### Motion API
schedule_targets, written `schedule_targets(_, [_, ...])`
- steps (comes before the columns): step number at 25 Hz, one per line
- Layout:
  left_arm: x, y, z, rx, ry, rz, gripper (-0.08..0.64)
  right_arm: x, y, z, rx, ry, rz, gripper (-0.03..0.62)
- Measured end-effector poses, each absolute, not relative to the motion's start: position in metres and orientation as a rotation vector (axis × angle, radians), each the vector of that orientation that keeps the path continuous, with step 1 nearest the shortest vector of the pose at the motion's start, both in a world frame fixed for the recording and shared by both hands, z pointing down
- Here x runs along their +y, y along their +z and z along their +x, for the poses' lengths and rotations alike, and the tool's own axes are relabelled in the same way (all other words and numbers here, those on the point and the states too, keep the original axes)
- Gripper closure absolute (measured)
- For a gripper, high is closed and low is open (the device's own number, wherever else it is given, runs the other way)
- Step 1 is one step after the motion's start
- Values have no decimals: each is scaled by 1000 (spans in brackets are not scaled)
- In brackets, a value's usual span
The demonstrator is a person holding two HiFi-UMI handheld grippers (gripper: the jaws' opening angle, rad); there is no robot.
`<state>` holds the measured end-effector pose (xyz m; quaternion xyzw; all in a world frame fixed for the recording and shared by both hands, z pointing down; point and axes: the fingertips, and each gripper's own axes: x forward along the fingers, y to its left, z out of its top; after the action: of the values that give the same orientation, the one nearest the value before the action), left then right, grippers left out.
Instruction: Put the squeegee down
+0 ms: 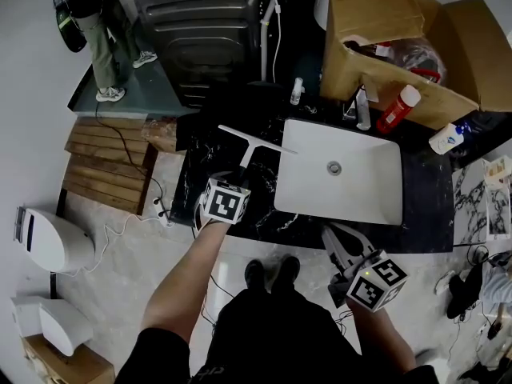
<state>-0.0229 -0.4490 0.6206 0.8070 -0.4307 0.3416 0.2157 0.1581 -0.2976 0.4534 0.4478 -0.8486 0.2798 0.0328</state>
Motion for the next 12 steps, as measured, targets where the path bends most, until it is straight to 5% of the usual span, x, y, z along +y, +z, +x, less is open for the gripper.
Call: schedule_targets(12, [-438, 540, -13, -1200, 819, 2435, 399, -293, 427, 153, -2637, 809, 1457, 586])
